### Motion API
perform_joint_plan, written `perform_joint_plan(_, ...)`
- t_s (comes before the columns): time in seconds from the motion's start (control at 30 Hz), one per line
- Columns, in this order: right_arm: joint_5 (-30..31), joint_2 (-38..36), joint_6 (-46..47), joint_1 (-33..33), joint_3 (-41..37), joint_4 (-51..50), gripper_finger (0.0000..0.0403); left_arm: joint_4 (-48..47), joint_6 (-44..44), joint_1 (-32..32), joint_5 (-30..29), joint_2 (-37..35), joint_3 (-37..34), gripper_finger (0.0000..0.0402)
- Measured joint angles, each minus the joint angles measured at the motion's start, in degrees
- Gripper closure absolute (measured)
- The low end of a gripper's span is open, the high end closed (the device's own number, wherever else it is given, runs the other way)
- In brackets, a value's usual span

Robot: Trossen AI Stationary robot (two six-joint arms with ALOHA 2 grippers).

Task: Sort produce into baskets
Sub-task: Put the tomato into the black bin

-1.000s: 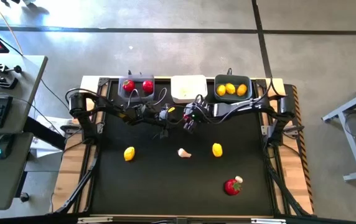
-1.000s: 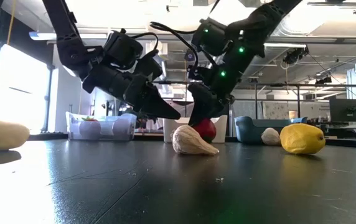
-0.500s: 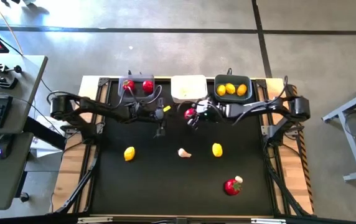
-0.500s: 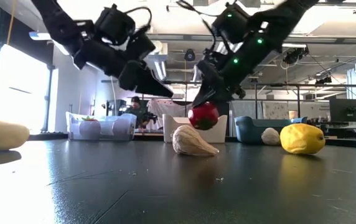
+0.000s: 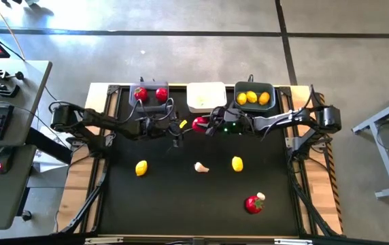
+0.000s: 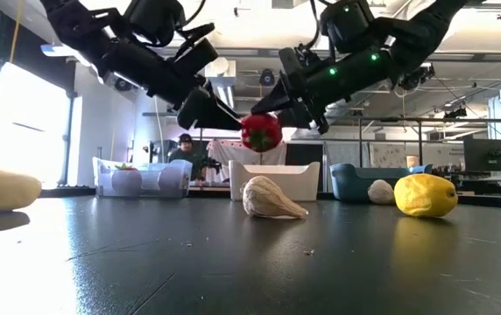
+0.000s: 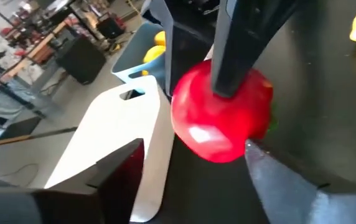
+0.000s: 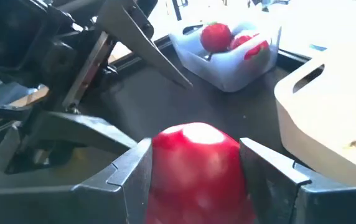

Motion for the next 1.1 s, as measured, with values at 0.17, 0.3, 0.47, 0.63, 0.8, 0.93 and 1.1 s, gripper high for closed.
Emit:
perform_joint_plan(0.17,-0.48,0.00,-0.42,-0.02,1.77,0.24,0.0199,0.06,-0.17,-0.86,1.62,0.04,0.00,0.0103)
perform_joint_plan(0.3,-1.66,0.00,-0.78,-0.02,2.67,0.01,0.0199,1.25,-0.20,-1.34,1.56,0.04,0.00,0.0101)
perform_joint_plan(0.47,-4.89,0.00,0.30,-0.07,3.30,0.50,0.0199,3.43,-0.14,-1.32,1.63,0.07,0.00,0.0101)
perform_joint_plan(0.63,-6.15,0.00,1.33,-0.02,3.30,0.57,0.0199,4.81,0.46,-1.32,5.26,0.11,0.00,0.0101)
perform_joint_plan(0.8,-6.92,0.00,1.36,0.13,3.30,1.24,0.0199,5.26,2.38,-1.32,5.50,0.11,0.00,0.0101)
perform_joint_plan(0.93,-8.44,0.00,1.30,0.13,3.28,2.71,0.0199,5.40,2.89,-1.32,5.50,0.11,0.01,0.0101)
perform_joint_plan(1.1,-8.35,0.00,1.34,0.25,3.28,2.85,0.0199,5.25,3.32,-1.43,6.90,0.11,0.02,0.0113)
